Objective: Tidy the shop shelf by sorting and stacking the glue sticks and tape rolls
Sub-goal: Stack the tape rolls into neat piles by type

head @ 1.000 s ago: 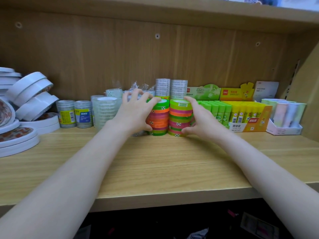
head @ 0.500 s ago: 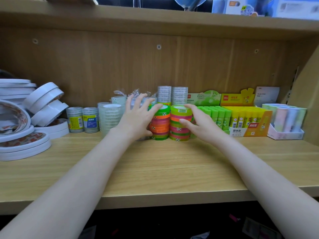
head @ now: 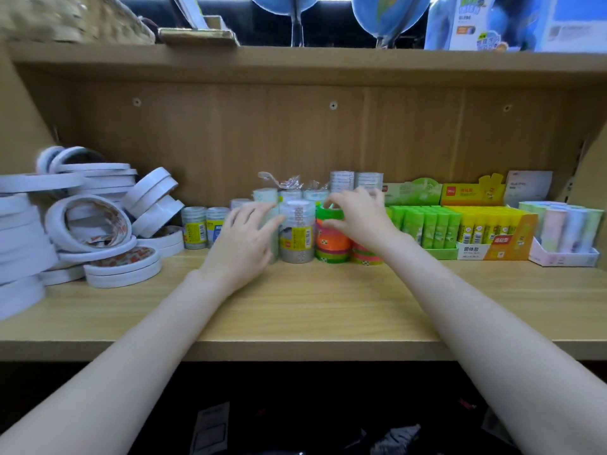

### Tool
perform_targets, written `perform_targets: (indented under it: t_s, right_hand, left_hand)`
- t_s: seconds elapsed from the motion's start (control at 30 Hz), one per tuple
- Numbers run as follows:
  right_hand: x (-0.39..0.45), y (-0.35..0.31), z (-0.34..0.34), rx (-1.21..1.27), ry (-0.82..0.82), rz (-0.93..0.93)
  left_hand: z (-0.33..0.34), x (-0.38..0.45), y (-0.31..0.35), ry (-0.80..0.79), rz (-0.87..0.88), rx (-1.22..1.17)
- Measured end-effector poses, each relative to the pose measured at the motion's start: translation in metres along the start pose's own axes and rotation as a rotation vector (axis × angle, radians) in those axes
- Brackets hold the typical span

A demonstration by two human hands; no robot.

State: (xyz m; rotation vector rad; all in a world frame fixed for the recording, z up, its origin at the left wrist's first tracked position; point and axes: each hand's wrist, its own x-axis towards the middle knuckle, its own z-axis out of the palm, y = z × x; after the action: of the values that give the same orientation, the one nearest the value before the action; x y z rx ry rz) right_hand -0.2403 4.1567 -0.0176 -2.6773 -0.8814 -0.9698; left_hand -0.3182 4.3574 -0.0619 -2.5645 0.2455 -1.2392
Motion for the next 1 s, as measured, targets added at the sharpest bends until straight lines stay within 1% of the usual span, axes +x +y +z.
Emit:
perform_targets:
  t_s: [0.07,0.17,0.2,0.3,0.33,0.4,0.53,0.57,0.63,0.7,0.73,0.8,0.87,0.93,1.0]
  right_hand:
    - [0.002,0.002,0.001,0.119,-0.022,0.051]
    - [0.002,0.002,-0.001,0.143,-0.031,0.067]
    - [0.001,0.001,-0.002,0.147,-0.002,0.077]
    - [-0.005,-0.009,-0.005,0.181,0.164,0.076]
    - [-0.007,-0.015,-0.005,0.189,0.202,0.048]
    - [-0.011,-0.031,-0.006,0.222,0.225,-0.029]
    - [-0.005,-0.082,-0.006,0.368,0.225,-0.229]
    - [-0.001,-0.099,-0.005,0.382,0.19,-0.296]
    - [0.006,-0.134,0.003,0.388,0.019,-0.42]
    - [0.015,-0.168,0.017,0.415,-0.204,-0.489]
    - [0.019,-0.185,0.023,0.443,-0.272,-0.51]
    - [0.029,-0.215,0.034,0.532,-0.317,-0.535]
    - [0.04,-0.24,0.04,0.631,-0.305,-0.517]
    - [0.051,-0.261,0.041,0.684,-0.322,-0.493]
    - [0.059,-0.279,0.043,0.636,-0.348,-0.493]
  left_hand:
    - [0.002,0.0,0.001,-0.016,-0.004,-0.014]
    - [0.004,0.001,0.003,-0.015,-0.002,-0.069]
    - [0.002,0.001,0.003,-0.016,-0.003,-0.089]
    - [-0.008,-0.004,-0.001,0.0,-0.049,-0.16]
    - [-0.013,-0.008,-0.006,0.011,-0.088,-0.189]
    - [-0.022,-0.022,-0.02,0.039,-0.162,-0.213]
    - [-0.043,-0.067,-0.065,0.075,-0.228,-0.102]
    - [-0.048,-0.08,-0.077,0.074,-0.257,-0.066]
    - [-0.059,-0.104,-0.097,0.078,-0.317,0.009]
    - [-0.068,-0.127,-0.111,0.107,-0.307,0.122]
    - [-0.072,-0.136,-0.117,0.128,-0.277,0.187]
    - [-0.082,-0.151,-0.13,0.171,-0.236,0.293]
    - [-0.091,-0.162,-0.145,0.192,-0.257,0.369]
    - [-0.096,-0.169,-0.157,0.155,-0.286,0.411]
    - [-0.094,-0.172,-0.163,0.106,-0.294,0.402]
